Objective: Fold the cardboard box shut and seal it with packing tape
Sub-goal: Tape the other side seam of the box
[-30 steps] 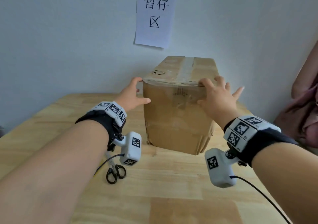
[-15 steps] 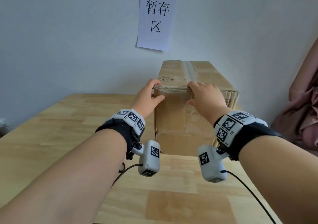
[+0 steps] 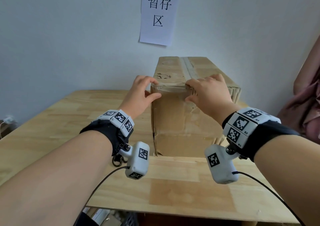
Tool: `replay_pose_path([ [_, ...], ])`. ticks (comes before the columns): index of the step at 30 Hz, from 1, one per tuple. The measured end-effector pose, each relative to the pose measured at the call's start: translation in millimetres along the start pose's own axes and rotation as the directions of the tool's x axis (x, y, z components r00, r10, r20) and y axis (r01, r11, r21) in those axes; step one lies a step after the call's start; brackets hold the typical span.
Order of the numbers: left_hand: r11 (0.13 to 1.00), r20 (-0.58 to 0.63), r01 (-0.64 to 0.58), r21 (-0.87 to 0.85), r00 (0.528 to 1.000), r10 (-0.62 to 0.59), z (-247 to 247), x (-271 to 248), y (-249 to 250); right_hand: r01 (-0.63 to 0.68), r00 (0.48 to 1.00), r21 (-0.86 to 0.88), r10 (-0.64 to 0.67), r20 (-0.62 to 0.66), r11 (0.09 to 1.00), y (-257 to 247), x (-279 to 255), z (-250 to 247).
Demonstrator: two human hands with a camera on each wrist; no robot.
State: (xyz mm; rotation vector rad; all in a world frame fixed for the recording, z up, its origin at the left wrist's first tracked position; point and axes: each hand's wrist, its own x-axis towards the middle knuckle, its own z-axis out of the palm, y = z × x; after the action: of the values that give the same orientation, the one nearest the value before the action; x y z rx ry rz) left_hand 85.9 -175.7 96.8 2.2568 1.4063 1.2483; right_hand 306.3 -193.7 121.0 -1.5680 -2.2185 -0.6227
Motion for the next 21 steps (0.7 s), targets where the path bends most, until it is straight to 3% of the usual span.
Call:
replay_pose_path([
  [5, 0.978, 0.030, -0.143, 0.151, 0.990, 0.141, -13, -1, -5, 0.148, 0.987, 0.071, -0.143, -0.079, 0.986, -25, 7, -7],
  [10, 0.993, -0.021, -0.102, 0.061, 0.994, 0.103, -15, 4, -2, 0.202, 0.968, 0.120, -0.180, -0.173, 0.972, -44, 17, 4],
  [15, 0.990, -0.034, -0.141, 0.029, 0.989, 0.142, -11, 2, -12, 0.266, 0.918, 0.070, -0.230, -0.322, 0.962, -48, 22, 18],
  [18, 0.994, 0.047, -0.109, 0.006, 0.993, 0.108, -12, 7, -7, 0.305, 0.897, 0.083, -0.257, -0.359, 0.949, -49, 19, 23],
  [21, 0.995, 0.179, 0.025, -0.100, 0.984, -0.007, -17, 20, 1, 0.281, 0.896, 0.130, -0.211, -0.392, 0.951, -48, 15, 28],
])
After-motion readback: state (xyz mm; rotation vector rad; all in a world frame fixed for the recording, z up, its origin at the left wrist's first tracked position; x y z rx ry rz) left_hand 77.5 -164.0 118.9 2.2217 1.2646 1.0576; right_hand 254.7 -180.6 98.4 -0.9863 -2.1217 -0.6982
